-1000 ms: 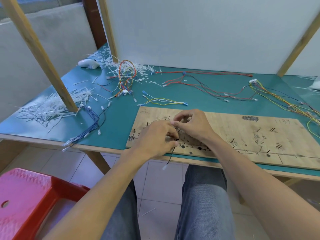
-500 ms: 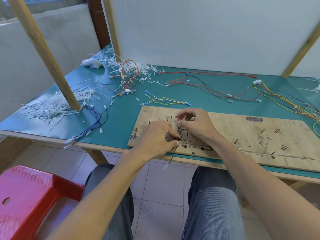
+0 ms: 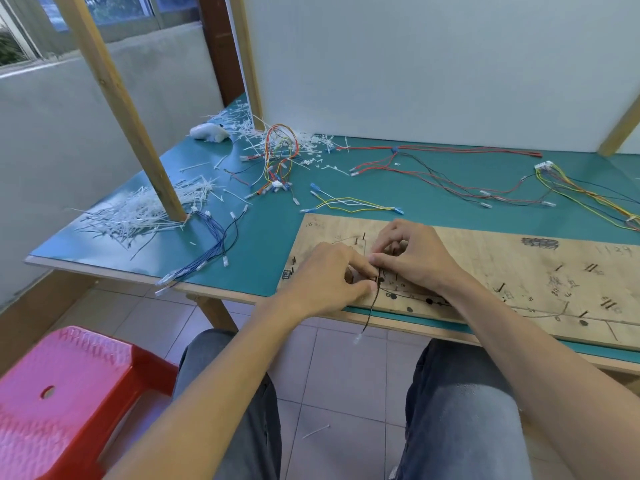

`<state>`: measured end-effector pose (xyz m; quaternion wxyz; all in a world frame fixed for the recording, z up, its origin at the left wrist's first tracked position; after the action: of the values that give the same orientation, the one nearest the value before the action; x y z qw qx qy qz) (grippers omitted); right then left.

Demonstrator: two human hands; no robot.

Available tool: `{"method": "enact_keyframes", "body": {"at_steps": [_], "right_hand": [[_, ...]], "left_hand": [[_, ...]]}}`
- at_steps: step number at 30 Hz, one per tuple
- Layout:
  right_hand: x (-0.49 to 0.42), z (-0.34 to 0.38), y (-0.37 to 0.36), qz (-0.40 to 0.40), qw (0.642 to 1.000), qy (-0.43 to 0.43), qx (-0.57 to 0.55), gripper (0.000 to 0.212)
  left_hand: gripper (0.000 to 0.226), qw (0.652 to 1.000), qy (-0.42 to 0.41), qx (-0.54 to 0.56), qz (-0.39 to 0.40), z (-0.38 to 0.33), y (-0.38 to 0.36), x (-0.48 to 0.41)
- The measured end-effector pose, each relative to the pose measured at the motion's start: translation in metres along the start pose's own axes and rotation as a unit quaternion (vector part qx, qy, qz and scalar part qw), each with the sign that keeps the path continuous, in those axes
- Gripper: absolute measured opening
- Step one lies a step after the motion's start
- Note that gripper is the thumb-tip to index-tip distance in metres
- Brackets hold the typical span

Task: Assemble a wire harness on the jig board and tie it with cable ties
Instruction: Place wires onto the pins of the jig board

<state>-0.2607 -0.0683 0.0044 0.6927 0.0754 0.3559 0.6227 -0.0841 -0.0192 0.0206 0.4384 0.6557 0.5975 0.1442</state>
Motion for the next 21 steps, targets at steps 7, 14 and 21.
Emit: {"method": "enact_keyframes", "body": {"at_steps": [7, 14, 21], "right_hand": [[-0.003, -0.005, -0.001, -0.003, 0.999, -0.011, -0.037, 0.018], [-0.007, -0.006, -0.002, -0.019, 0.999, -0.012, -0.042, 0.026], [-0.008, -0.009, -0.003, -0.028, 0.998, -0.021, -0.052, 0.035]], "left_hand": [[0.010, 0.962, 0.136, -0.028, -0.236, 0.077, 0.095, -0.020], [0.033, 0.875, 0.319, -0.234, -0.279, 0.187, 0.152, -0.031], [0.028, 0.867, 0.373, -0.242, -0.228, 0.212, 0.145, -0.031]]}}
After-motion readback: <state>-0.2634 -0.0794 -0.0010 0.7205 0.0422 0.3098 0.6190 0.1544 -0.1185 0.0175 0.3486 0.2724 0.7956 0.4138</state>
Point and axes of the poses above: each hand's wrist, its own x-axis away from the middle knuckle, its own y-axis out of the back of the hand, z = x × y, the point moved 5 cm from there along -x, towards the middle knuckle, and after that the axes turned 15 degrees about -z, right-handed, at the moved point
